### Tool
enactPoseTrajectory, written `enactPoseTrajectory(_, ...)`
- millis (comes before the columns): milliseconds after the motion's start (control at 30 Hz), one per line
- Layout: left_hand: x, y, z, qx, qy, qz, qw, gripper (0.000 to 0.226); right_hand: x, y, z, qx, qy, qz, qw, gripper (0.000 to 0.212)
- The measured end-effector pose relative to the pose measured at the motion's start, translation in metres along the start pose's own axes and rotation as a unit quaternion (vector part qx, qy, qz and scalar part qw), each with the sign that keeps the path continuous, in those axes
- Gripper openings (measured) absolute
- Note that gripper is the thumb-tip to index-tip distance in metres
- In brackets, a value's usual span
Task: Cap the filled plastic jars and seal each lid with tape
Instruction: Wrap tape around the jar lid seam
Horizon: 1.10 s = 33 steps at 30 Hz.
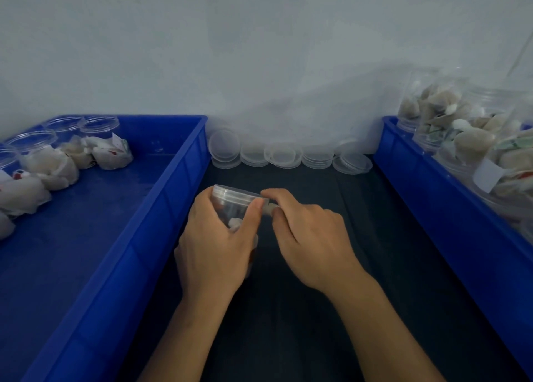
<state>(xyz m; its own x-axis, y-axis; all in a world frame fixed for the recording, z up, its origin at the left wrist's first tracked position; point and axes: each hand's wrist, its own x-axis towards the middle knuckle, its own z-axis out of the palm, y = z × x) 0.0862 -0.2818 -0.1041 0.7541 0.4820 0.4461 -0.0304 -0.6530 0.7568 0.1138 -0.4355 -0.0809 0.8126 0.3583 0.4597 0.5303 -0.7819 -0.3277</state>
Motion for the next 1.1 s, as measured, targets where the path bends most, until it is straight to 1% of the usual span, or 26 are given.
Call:
enactPoseTrajectory(133, -0.002, -0.001, -0.001, -0.014, 0.000, -0.008, 1.000, 0.077, 0.000, -0.002, 0.001, -0.007, -0.006, 0.002, 1.000, 0.048)
enactPoseTrajectory(200, -0.002, 0.000, -0.001, -0.024, -0.004, -0.014, 1.000, 0.078, 0.000, 0.000, 0.002, -0.005, -0.014, 0.003, 1.000, 0.044)
enactPoseTrajectory(300, -0.002, 0.000, 0.001, -0.045, -0.015, -0.020, 0.999, 0.073, 0.001, 0.003, 0.002, 0.012, -0.024, 0.006, 1.000, 0.044)
enactPoseTrajectory(400, -0.001, -0.002, 0.002, -0.071, -0.032, -0.034, 0.996, 0.081, 0.002, 0.007, 0.002, 0.035, -0.035, 0.009, 0.999, 0.047)
enactPoseTrajectory(500, 0.000, -0.002, 0.000, -0.104, -0.043, -0.046, 0.993, 0.072, 0.002, 0.008, 0.003, 0.046, -0.052, 0.016, 0.997, 0.048)
enactPoseTrajectory(600, 0.001, -0.001, -0.001, -0.147, -0.072, -0.054, 0.985, 0.063, 0.002, 0.009, 0.003, 0.068, -0.072, 0.019, 0.995, 0.049)
enactPoseTrajectory(700, 0.003, -0.001, -0.003, -0.193, -0.106, -0.073, 0.973, 0.061, 0.002, 0.011, 0.003, 0.132, -0.079, 0.023, 0.988, 0.043)
enactPoseTrajectory(800, 0.005, -0.002, -0.004, -0.219, -0.124, -0.076, 0.965, 0.062, 0.002, 0.011, 0.000, 0.170, -0.082, 0.021, 0.982, 0.034)
enactPoseTrajectory(900, 0.004, -0.002, -0.003, -0.213, -0.131, -0.071, 0.966, 0.065, 0.001, 0.011, -0.002, 0.195, -0.087, 0.028, 0.977, 0.032)
enactPoseTrajectory(967, 0.003, -0.002, -0.002, -0.187, -0.119, -0.059, 0.973, 0.068, 0.001, 0.011, -0.002, 0.198, -0.084, 0.031, 0.976, 0.032)
enactPoseTrajectory(1033, 0.002, -0.002, -0.001, -0.131, -0.077, -0.042, 0.988, 0.080, 0.002, 0.010, -0.003, 0.192, -0.083, 0.034, 0.977, 0.033)
enactPoseTrajectory(1100, -0.001, -0.001, -0.001, -0.079, -0.022, -0.008, 0.997, 0.084, 0.002, 0.008, -0.003, 0.189, -0.079, 0.035, 0.978, 0.035)
